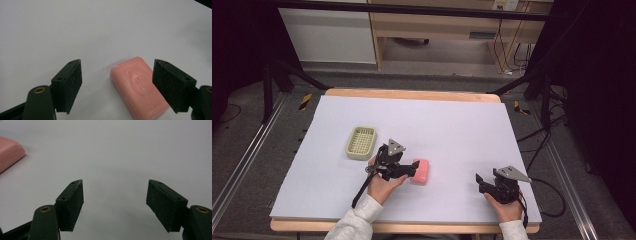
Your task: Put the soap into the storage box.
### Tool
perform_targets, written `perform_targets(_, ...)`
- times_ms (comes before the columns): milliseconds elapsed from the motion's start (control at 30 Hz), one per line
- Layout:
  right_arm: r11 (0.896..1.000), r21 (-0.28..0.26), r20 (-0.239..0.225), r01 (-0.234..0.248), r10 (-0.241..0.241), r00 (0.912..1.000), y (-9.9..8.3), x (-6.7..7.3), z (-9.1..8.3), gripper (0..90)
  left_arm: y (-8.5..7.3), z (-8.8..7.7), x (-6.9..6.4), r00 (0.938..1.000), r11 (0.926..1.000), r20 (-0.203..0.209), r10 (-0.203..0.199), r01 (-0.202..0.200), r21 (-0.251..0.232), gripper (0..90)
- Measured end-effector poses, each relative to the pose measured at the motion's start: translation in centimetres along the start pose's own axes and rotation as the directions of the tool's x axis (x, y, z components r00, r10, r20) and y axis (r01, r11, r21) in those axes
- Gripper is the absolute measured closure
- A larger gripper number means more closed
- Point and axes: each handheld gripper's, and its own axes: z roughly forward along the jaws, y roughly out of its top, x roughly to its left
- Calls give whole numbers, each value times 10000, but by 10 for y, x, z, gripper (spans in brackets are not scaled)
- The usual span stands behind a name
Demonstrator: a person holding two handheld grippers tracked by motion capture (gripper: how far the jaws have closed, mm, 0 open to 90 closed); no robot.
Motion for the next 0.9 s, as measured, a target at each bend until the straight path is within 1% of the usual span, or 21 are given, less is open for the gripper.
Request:
perform_targets(200, 10000, 9, -16, -21, 21, 10000, 0, 0, 0, 300, 0, 7, -7, 9999, 9999, 129, 101, -102, 107, 224)
perform_targets(267, 10000, 1, -25, -30, 30, 10000, 0, 0, 0, 300, 0, 11, -10, 9997, 9996, 213, 142, -147, 246, 217)
perform_targets(367, 10000, 7, -30, -31, 31, 10000, 0, 0, 0, 300, -1, 13, -12, 9995, 9994, 275, 150, -158, 311, 209)
perform_targets(467, 10000, 7, -30, -27, 27, 10000, 0, 0, 0, 299, -2, 17, -15, 9993, 9986, 269, 242, -254, 454, 202)
perform_targets(567, 10000, 18, -41, -31, 31, 10000, 0, 0, 0, 299, -2, 20, -18, 9992, 9983, 294, 254, -270, 523, 195)
perform_targets(733, 10000, 28, -47, -14, 14, 10000, 0, 0, 0, 299, -3, 26, -24, 9992, 9966, 195, 353, -367, 733, 184)
perform_targets(900, 10000, 39, -51, -16, 16, 10000, 0, 0, 0, 299, -5, 31, -27, 9992, 9948, 200, 354, -372, 947, 170)
